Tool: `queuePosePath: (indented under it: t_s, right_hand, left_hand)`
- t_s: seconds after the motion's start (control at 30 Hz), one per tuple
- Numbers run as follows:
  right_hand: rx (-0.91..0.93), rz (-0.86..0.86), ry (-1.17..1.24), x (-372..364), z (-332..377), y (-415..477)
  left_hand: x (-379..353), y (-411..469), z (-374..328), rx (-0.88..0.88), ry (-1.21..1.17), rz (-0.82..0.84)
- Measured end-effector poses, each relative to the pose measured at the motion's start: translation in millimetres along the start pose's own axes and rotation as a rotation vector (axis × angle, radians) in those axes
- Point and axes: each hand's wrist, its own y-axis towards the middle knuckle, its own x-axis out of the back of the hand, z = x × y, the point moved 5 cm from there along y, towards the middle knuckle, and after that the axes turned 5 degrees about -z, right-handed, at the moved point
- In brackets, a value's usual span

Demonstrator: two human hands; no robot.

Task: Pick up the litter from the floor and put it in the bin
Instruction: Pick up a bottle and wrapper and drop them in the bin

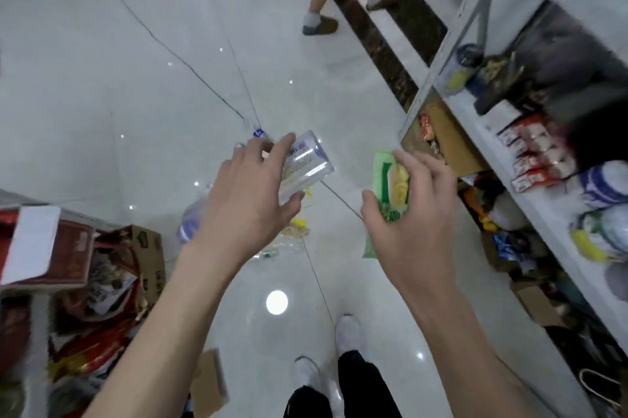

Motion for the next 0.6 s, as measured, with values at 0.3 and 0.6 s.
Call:
queuePosePath:
  t_s: [0.3,0.6]
  right_hand:
    - [0.001,-0.186,0.082,126.2,82.9,0.4]
    - [-0.024,-0.308,-0.021,179.9,82.8,-76.1]
  left_hand:
    - [140.7,-26.8,-83.7,-0.175,0.036,-0.146]
    - [151.7,-83.0,-119.9,-0.329,0.012,-0.151]
